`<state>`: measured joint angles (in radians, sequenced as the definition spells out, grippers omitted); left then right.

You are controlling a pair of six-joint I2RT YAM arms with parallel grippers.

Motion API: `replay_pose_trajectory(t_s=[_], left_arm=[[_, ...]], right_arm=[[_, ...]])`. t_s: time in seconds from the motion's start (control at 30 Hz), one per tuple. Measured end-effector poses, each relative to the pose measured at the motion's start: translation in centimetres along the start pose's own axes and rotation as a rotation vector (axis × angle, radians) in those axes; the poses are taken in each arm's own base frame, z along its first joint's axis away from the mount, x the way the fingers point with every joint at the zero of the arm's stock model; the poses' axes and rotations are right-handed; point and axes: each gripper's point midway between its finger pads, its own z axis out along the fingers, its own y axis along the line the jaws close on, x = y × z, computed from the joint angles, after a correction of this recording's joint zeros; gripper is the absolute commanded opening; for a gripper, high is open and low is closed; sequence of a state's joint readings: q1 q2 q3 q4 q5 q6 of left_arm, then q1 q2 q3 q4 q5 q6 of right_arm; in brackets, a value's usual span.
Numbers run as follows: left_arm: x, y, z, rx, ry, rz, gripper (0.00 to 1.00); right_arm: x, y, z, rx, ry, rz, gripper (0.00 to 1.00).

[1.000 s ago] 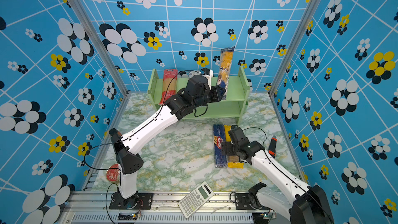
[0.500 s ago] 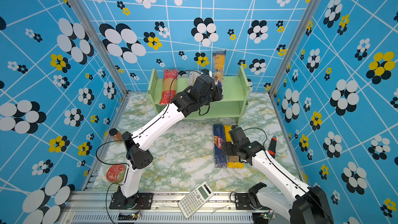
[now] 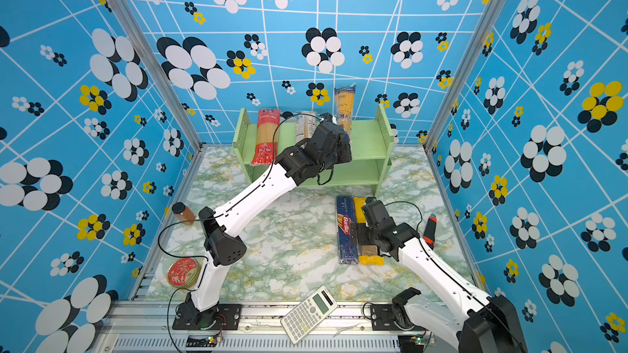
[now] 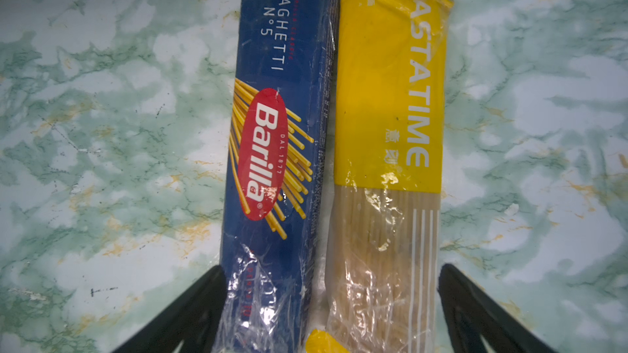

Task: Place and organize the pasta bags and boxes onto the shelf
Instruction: 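Lower the anko bag onto the top tier beside the white-labelled bag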

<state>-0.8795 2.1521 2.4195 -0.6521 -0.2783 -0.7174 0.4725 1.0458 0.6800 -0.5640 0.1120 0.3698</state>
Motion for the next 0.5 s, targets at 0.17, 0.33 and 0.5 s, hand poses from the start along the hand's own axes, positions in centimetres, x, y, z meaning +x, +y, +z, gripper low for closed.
replay_pose_trajectory(t_s=[0.17, 0.33, 0.5], left_arm=[[0.09, -0.27, -0.09, 0.005, 0.000, 0.000, 0.00], [0.15, -0.28, -0.04, 0.005, 0.001, -0.008, 0.00], [0.59, -0.14, 0.46, -0.001, 0.009, -0.021, 0.00]], right_arm=[[-0.16, 0.09, -0.26, -0.008, -0.011, 0.001, 0.99], [-0.13, 0.21, -0.31, -0.016, -0.011, 0.002, 0.99], [-0.09, 0.24, -0.31, -0.018, -0.009, 0.002, 0.99]])
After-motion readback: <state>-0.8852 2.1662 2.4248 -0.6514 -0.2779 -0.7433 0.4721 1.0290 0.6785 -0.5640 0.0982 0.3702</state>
